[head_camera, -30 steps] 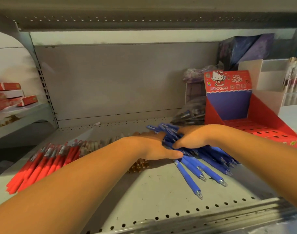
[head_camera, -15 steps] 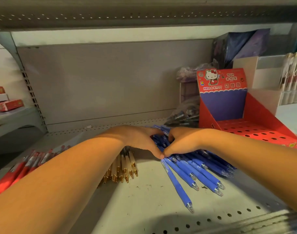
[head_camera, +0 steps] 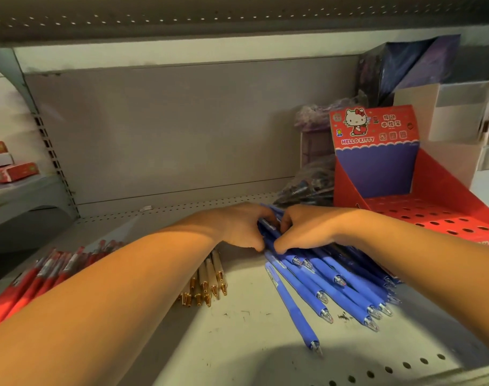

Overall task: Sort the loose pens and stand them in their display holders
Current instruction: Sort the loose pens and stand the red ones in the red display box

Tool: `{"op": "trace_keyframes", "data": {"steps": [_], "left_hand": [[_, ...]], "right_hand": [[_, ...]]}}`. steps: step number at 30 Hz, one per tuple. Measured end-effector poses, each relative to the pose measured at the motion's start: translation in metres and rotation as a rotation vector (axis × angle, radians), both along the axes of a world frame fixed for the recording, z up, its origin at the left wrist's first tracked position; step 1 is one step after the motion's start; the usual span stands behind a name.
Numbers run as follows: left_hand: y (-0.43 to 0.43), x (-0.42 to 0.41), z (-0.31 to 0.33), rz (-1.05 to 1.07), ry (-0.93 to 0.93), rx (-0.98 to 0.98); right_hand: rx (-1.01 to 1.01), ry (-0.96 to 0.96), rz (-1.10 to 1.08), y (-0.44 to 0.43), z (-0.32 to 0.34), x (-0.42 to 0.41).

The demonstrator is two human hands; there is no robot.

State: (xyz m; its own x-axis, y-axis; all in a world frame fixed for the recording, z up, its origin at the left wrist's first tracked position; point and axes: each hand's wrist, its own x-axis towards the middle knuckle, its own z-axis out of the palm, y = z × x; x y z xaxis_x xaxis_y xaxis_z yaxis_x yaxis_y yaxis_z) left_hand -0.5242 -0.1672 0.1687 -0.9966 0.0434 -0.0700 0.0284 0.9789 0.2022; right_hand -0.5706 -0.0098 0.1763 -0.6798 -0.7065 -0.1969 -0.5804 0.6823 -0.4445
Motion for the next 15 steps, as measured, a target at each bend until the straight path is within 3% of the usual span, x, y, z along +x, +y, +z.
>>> {"op": "trace_keyframes", "data": {"steps": [7, 15], "left_hand": [[0.001, 0.004, 0.001, 0.031, 0.116, 0.016], [0.003, 0.018, 0.012, 0.175, 0.081, 0.096]], "right_hand": [[-0.157, -0.045, -0.045, 0.006, 0.0, -0.005], [-0.191, -0.049, -0.007, 0.01, 0.006, -0.005]]}}
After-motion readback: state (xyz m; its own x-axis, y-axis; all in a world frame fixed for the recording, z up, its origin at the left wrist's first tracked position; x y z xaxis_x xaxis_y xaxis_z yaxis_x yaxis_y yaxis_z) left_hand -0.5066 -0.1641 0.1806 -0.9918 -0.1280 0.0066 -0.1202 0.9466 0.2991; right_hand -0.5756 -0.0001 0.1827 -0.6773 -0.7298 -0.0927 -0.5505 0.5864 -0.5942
